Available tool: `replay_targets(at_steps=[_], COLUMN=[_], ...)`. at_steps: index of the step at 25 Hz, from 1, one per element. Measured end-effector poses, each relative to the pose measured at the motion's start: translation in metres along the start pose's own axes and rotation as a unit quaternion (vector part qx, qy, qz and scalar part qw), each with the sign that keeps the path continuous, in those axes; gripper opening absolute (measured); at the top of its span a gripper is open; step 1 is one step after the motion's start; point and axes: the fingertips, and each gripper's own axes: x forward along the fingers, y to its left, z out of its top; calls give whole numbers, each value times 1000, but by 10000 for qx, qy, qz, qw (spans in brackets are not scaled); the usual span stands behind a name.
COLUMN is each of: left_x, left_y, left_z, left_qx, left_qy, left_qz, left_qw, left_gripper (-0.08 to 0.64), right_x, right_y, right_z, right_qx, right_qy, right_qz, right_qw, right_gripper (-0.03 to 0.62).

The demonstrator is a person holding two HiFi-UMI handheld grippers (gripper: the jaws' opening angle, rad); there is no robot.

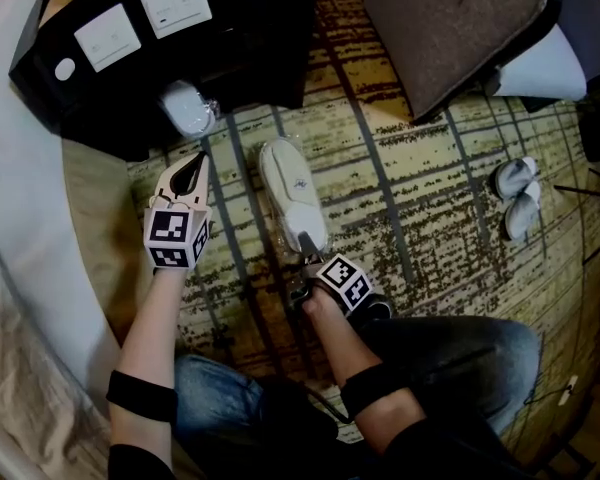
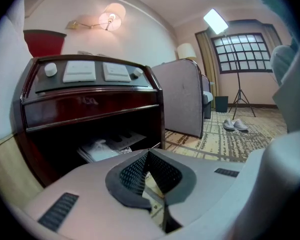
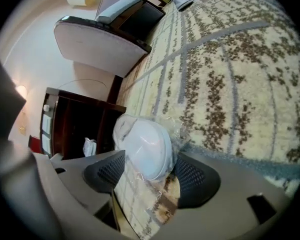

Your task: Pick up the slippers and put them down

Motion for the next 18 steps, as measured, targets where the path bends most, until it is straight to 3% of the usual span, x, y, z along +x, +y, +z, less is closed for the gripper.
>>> replay_targets(at_steps=[5, 8, 12, 18], left_x=[-14, -41, -90, -184], left_y=[-7, -1, -7, -13], left_z=[15, 28, 57, 150], left_qx=[-163, -670, -974, -1141], left_qy=[75, 148, 517, 862], left_qz=[193, 514, 613, 641], left_qw=[9997, 9963, 9920, 9877], left_gripper=[1, 1, 1, 1], right_x=[-14, -33, -74, -163], right_y=[-23, -4, 69, 219], right_z=[-5, 1, 17, 47], right_qx=[-17, -219, -683, -981], right_qy=[151, 294, 436, 253], right_qz=[-1198, -1434, -1130, -357], right_qw=[9927, 9890, 9903, 9942], right_gripper=[399, 399, 394, 320])
